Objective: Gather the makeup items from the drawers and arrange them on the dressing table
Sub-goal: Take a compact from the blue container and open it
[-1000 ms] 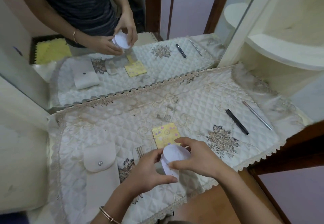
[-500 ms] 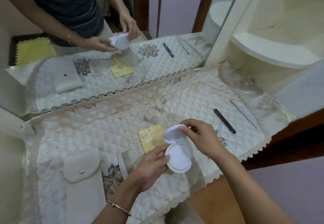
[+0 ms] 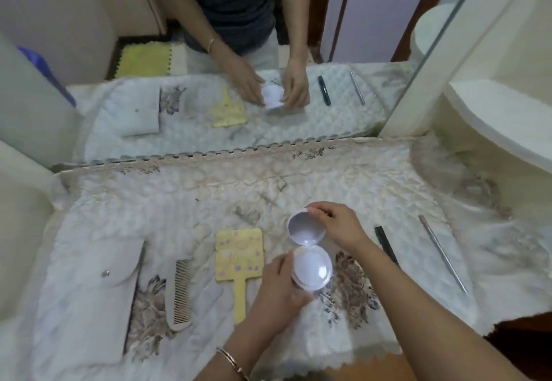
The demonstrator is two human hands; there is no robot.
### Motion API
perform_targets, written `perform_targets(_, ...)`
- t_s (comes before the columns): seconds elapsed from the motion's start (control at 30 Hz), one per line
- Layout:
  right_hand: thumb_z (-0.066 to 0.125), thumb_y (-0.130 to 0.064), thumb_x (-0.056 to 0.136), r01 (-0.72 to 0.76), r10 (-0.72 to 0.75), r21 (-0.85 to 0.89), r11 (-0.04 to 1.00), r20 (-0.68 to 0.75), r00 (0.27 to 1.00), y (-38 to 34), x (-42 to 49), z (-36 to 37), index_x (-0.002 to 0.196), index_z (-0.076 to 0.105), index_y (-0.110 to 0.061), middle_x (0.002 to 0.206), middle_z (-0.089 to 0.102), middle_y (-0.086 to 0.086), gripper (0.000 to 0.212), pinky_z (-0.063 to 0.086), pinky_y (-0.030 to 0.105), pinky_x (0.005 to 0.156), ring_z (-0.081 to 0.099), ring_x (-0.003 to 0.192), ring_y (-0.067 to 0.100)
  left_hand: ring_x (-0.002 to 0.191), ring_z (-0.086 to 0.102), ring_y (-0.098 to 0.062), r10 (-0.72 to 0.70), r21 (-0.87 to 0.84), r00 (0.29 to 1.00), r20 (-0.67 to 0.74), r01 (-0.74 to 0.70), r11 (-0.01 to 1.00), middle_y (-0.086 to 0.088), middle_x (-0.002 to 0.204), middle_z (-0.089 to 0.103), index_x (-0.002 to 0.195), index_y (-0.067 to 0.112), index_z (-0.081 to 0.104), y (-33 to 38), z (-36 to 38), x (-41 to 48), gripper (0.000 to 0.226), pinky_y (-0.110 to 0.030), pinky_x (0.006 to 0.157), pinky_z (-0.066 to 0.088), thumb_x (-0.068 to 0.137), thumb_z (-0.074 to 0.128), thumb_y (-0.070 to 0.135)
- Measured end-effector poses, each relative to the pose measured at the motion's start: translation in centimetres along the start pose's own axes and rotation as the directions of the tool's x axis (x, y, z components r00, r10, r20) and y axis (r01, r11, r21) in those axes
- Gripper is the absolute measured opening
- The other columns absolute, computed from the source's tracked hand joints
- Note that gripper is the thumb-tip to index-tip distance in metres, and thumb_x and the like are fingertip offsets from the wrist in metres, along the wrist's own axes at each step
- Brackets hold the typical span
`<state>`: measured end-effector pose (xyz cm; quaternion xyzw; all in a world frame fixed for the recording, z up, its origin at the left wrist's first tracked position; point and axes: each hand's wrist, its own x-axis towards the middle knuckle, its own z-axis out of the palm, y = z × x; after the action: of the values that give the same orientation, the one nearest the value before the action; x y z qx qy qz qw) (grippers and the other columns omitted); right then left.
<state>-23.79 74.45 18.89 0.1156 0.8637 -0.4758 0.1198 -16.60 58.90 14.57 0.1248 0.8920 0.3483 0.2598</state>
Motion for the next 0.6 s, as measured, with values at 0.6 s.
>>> perform_targets(0.6, 0.047, -0.011, 0.093, 0.079, -0.099, -0.130, 0.988, -0.160, 0.982, 1.2, 0.0, 0.7, 0.112, 0.064, -0.004, 0.117, 0.065, 0.011, 0.026, 0.038, 0.021, 0.083, 0.058, 0.106, 0.024, 0.131, 0.029, -0.023, -0.026, 0.111, 0.971, -0.239, 0.054, 0.992, -0.009, 0.143, 0.034, 0.143, 0.009, 0.024, -0.3, 2.0, -0.3, 0.070, -0.031, 0.109, 0.026, 0.085, 0.050, 0.037)
